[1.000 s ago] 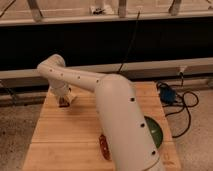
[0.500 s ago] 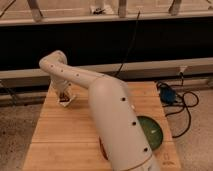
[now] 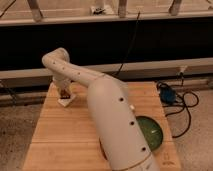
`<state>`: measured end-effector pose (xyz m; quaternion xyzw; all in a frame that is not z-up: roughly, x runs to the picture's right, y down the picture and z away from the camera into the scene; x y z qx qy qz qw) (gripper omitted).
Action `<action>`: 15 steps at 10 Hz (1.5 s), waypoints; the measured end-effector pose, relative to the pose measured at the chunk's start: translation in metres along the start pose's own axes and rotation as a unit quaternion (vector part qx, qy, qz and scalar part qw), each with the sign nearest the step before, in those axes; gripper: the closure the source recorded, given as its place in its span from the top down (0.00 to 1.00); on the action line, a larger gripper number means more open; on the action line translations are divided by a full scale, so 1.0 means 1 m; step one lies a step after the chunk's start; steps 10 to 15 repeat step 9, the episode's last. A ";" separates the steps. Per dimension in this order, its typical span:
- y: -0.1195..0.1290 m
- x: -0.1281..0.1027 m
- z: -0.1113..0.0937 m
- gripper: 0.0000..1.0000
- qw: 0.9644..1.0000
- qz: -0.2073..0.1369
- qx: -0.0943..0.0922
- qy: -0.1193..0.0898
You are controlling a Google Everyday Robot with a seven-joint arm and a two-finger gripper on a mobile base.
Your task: Place the eraser on the white sponge
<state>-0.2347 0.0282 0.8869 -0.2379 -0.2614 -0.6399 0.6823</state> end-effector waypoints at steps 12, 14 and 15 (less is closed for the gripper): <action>0.012 0.000 0.000 0.80 1.000 0.002 0.006 0.001; 0.012 0.000 0.000 0.80 1.000 0.002 0.006 0.001; 0.012 0.000 0.000 0.80 1.000 0.002 0.006 0.001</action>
